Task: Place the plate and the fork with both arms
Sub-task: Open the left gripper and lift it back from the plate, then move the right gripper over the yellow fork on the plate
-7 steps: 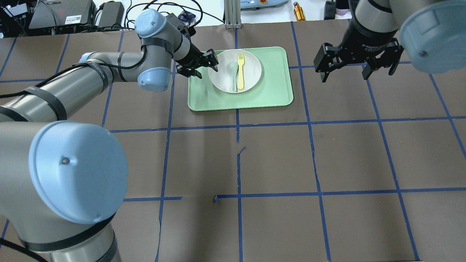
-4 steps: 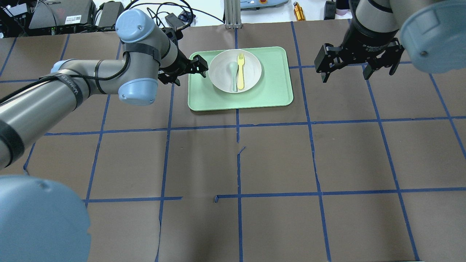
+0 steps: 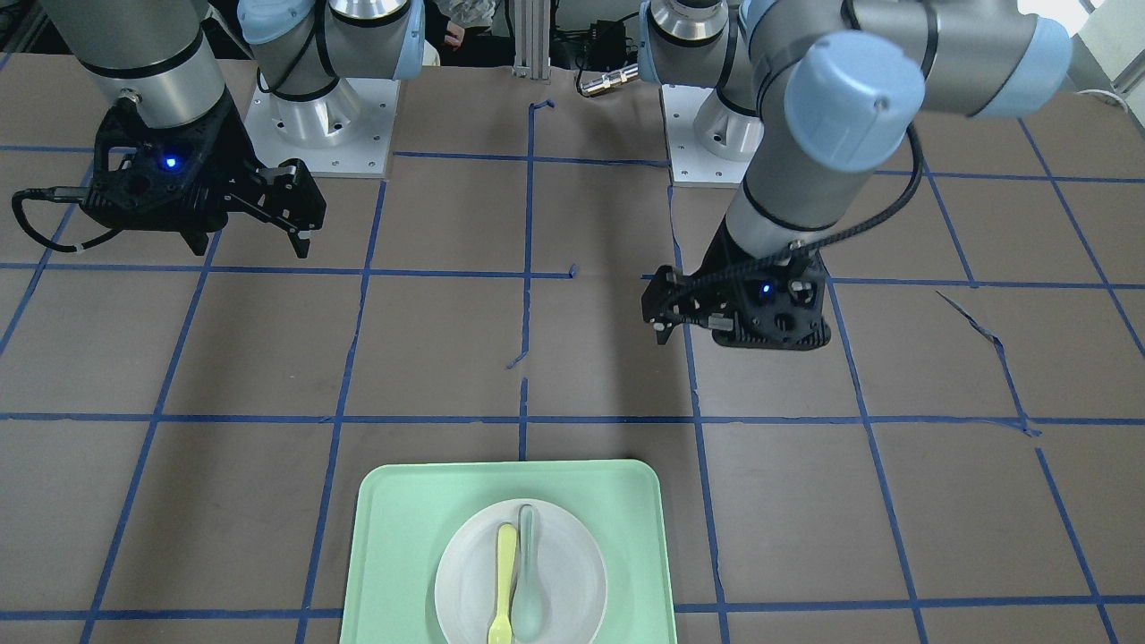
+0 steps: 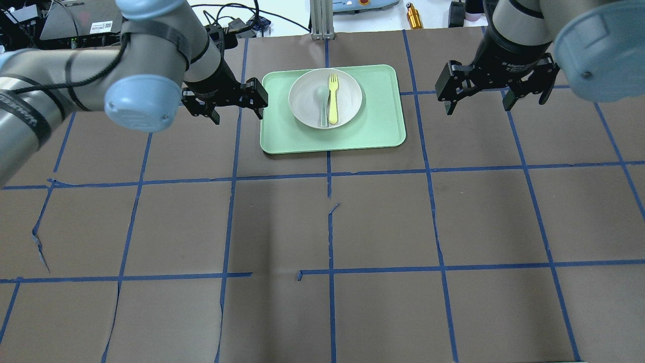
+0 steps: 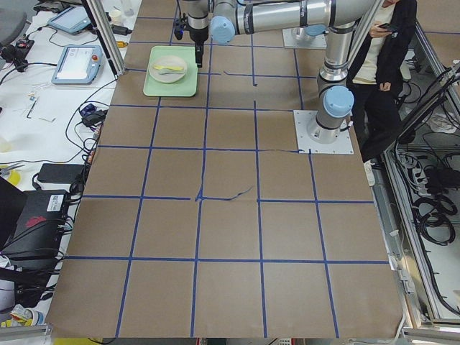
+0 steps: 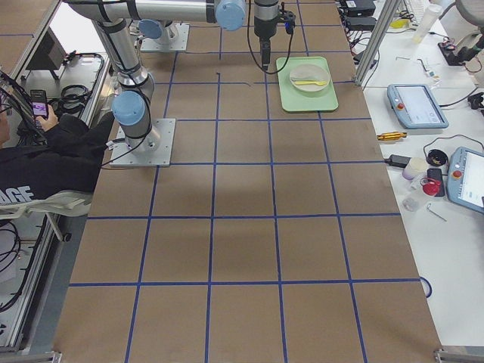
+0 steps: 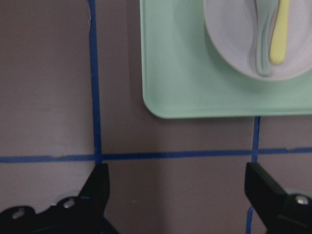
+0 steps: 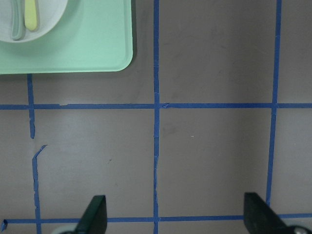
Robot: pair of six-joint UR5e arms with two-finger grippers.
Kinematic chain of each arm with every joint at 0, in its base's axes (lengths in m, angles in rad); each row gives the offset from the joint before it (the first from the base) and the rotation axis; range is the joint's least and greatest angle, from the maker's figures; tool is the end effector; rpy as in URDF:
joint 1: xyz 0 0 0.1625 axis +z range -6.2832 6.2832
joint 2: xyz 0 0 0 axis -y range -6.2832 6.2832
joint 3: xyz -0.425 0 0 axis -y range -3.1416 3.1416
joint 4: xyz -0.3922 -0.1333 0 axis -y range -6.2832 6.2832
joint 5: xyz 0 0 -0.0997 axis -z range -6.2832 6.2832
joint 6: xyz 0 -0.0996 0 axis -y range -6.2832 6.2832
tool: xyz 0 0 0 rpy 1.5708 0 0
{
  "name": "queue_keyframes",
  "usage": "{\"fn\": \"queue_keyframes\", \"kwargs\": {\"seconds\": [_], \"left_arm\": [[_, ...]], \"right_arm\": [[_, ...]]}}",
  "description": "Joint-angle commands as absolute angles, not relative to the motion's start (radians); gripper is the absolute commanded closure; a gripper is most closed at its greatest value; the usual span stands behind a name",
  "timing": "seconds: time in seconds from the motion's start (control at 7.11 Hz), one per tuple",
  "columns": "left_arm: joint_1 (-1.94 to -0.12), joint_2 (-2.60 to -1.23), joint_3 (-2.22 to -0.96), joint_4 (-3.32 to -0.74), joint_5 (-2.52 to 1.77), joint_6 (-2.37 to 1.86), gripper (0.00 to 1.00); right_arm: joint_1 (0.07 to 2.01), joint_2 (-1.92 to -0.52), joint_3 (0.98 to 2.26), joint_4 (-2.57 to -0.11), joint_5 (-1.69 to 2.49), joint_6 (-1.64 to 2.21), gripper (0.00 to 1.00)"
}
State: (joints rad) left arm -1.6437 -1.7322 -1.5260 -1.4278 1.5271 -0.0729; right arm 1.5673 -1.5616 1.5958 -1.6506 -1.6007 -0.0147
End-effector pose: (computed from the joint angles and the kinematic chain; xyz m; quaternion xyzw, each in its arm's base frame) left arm -0.1781 -0.5486 0.4395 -0.0003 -0.9997 0.0116 0.0227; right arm 0.1286 -0.5005 0.4792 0.0053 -0.9996 0.0227 0.0152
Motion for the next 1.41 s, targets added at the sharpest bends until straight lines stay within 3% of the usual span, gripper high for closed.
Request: {"fn": "queue_keyframes", "kwargs": {"seconds": [0.0, 0.42, 0.7, 1.27], "left_arm": [[-1.644, -1.648, -1.471, -1.545, 1.568, -0.066, 0.0], [-1.647, -1.646, -1.477, -1.543, 1.575, -0.066, 0.0], [-1.647, -1.646, -1.483, -1.543, 1.575, -0.066, 0.0], [-1.649, -1.643, -1.499, -1.537, 1.58, -0.075, 0.0]], "right_arm": [[1.568, -1.562, 1.597, -1.651, -1.603, -0.025, 0.0], [1.571, -1.542, 1.589, -1.66, -1.606, -0.061, 0.0], [1.594, -1.445, 1.525, -1.756, -1.606, -0.095, 0.0], [1.709, -1.11, 1.307, -1.843, -1.597, 0.044, 0.0]]}}
